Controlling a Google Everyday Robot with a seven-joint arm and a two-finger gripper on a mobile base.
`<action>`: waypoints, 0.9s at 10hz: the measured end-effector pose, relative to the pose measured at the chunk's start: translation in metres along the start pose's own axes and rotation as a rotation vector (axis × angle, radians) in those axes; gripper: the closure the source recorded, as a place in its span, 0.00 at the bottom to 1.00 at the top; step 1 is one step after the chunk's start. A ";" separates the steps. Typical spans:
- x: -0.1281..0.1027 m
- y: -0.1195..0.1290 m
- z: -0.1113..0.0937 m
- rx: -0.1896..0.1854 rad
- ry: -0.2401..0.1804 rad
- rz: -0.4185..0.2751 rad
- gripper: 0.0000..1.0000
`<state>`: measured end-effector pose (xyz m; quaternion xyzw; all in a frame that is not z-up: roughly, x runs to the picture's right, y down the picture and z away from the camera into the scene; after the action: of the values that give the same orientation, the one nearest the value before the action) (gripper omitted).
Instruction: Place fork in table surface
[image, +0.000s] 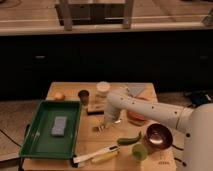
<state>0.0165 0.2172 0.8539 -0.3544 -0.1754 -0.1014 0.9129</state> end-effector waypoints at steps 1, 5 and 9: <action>0.000 0.000 0.000 0.000 0.000 0.000 1.00; -0.006 -0.006 -0.041 0.004 -0.002 -0.045 1.00; -0.014 -0.010 -0.068 0.009 -0.020 -0.100 1.00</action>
<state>0.0176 0.1641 0.8080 -0.3419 -0.2026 -0.1427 0.9065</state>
